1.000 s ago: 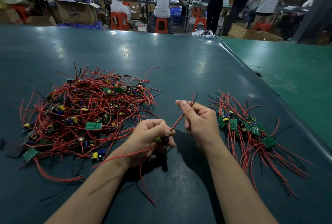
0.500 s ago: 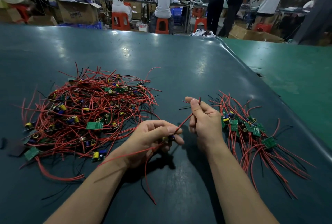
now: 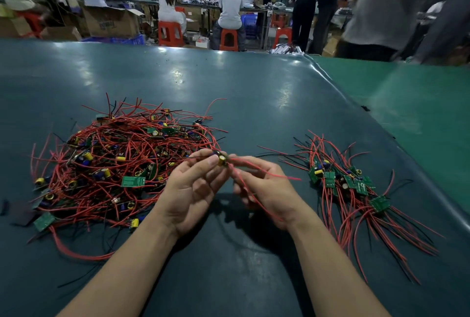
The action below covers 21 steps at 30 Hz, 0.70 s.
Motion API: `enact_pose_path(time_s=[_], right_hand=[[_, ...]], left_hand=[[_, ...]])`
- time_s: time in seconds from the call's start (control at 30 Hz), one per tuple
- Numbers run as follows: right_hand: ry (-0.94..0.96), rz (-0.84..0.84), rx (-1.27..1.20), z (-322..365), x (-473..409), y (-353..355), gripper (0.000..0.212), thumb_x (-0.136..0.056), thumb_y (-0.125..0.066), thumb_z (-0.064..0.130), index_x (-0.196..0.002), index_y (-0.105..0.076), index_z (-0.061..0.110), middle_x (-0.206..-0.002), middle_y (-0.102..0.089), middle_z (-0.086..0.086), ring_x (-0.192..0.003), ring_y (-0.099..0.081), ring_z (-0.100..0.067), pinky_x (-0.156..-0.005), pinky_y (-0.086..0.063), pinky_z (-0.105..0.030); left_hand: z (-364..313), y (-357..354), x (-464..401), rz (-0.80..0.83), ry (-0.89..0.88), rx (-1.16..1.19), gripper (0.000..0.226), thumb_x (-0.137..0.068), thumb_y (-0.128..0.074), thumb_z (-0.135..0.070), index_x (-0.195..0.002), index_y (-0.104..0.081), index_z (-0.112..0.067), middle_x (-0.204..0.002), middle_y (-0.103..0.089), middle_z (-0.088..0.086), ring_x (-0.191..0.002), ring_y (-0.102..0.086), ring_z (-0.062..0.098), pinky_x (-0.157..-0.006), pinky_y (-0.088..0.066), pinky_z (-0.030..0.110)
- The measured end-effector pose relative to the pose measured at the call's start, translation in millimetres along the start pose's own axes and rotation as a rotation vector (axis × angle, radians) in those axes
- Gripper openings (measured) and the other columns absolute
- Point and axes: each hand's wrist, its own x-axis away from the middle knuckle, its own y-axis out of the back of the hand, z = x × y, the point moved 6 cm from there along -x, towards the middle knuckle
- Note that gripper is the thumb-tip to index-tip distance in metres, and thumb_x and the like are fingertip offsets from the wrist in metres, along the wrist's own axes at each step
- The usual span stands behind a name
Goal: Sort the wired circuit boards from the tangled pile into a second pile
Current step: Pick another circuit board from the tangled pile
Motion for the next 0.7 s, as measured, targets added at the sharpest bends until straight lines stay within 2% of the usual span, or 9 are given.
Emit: enact_pose_path(time_s=[0.1,0.17,0.3,0.43,0.47,0.53,0.6,0.63,0.7], right_hand=[[0.025,0.080,-0.003,2.2,1.9,-8.2,0.040,-0.092,-0.062,0.000,-0.115,-0.069,0.032,-0.068,-0.065,-0.002,-0.052,-0.052,-0.011,-0.042,-0.037,-0.014],[0.061,0.096,-0.025,5.2,3.0,-9.7,0.045,-0.087,-0.068,0.004,-0.122,-0.066,0.031,-0.074,-0.068,-0.001,-0.053,-0.053,-0.009,-0.044,-0.038,-0.015],[0.167,-0.004,-0.106,12.0,4.2,-7.6,0.025,-0.078,-0.070,0.027,-0.101,-0.078,0.025,-0.075,-0.070,-0.002,-0.043,-0.049,-0.010,-0.040,-0.038,-0.017],[0.136,-0.100,-0.258,8.7,1.5,-4.0,0.022,-0.090,-0.058,0.029,-0.090,-0.076,0.015,-0.071,-0.065,-0.003,-0.041,-0.047,-0.011,-0.037,-0.033,-0.016],[0.113,-0.102,-0.301,7.3,0.9,-5.4,0.023,-0.093,-0.056,0.027,-0.088,-0.075,0.015,-0.070,-0.064,-0.002,-0.041,-0.047,-0.011,-0.037,-0.033,-0.016],[0.082,-0.100,-0.365,5.4,0.4,-8.4,0.026,-0.098,-0.051,0.022,-0.086,-0.072,0.015,-0.070,-0.063,-0.002,-0.042,-0.048,-0.012,-0.037,-0.032,-0.016],[0.071,-0.102,-0.378,5.8,0.7,-9.2,0.025,-0.099,-0.049,0.020,-0.085,-0.070,0.014,-0.069,-0.062,-0.003,-0.045,-0.049,-0.013,-0.037,-0.033,-0.017],[0.072,-0.104,-0.365,6.7,1.1,-8.8,0.026,-0.100,-0.048,0.018,-0.085,-0.068,0.013,-0.068,-0.061,-0.004,-0.045,-0.048,-0.013,-0.037,-0.034,-0.018],[0.090,-0.117,-0.311,9.0,1.8,-7.2,0.027,-0.101,-0.045,0.013,-0.086,-0.067,0.010,-0.066,-0.059,-0.005,-0.043,-0.047,-0.015,-0.037,-0.034,-0.018]], left_hand=[[-4.3,6.1,-2.0,-0.049,-0.061,-0.087,0.024,-0.073,-0.064,-0.002,-0.094,-0.061,-0.015,-0.084,-0.073,0.005,-0.073,-0.070,0.012,-0.060,-0.057,0.025],[-5.5,9.0,-2.5,-0.074,-0.101,-0.142,0.027,-0.069,-0.068,-0.004,-0.092,-0.062,-0.015,-0.087,-0.072,0.006,-0.076,-0.070,0.014,-0.062,-0.057,0.026],[-6.6,6.8,-1.9,-0.069,-0.175,-0.238,0.030,-0.061,-0.075,-0.008,-0.089,-0.065,-0.014,-0.088,-0.073,0.007,-0.080,-0.069,0.018,-0.075,-0.055,0.032],[-3.0,5.2,-1.2,-0.056,-0.172,-0.285,0.023,-0.063,-0.071,-0.003,-0.074,-0.074,-0.023,-0.083,-0.073,0.001,-0.076,-0.065,0.012,-0.062,-0.050,0.021],[-2.0,6.2,-1.9,-0.051,-0.159,-0.275,0.024,-0.064,-0.070,-0.002,-0.078,-0.074,-0.021,-0.086,-0.073,0.003,-0.078,-0.065,0.014,-0.062,-0.051,0.021],[2.5,4.7,-3.1,-0.035,-0.103,-0.275,0.033,-0.069,-0.067,-0.002,-0.101,-0.070,-0.011,-0.098,-0.070,0.013,-0.085,-0.066,0.022,-0.068,-0.054,0.026],[8.4,-2.0,-2.1,0.006,-0.053,-0.286,0.048,-0.077,-0.065,-0.007,-0.122,-0.056,0.006,-0.103,-0.067,0.021,-0.075,-0.066,0.025,-0.066,-0.057,0.035],[10.1,-4.9,-1.4,0.013,-0.059,-0.296,0.053,-0.080,-0.066,-0.010,-0.125,-0.050,0.012,-0.097,-0.068,0.021,-0.067,-0.065,0.025,-0.061,-0.057,0.038],[9.3,-4.4,-0.3,-0.014,-0.107,-0.359,0.054,-0.080,-0.074,-0.018,-0.119,-0.052,0.013,-0.088,-0.068,0.020,-0.060,-0.063,0.026,-0.061,-0.057,0.042]])
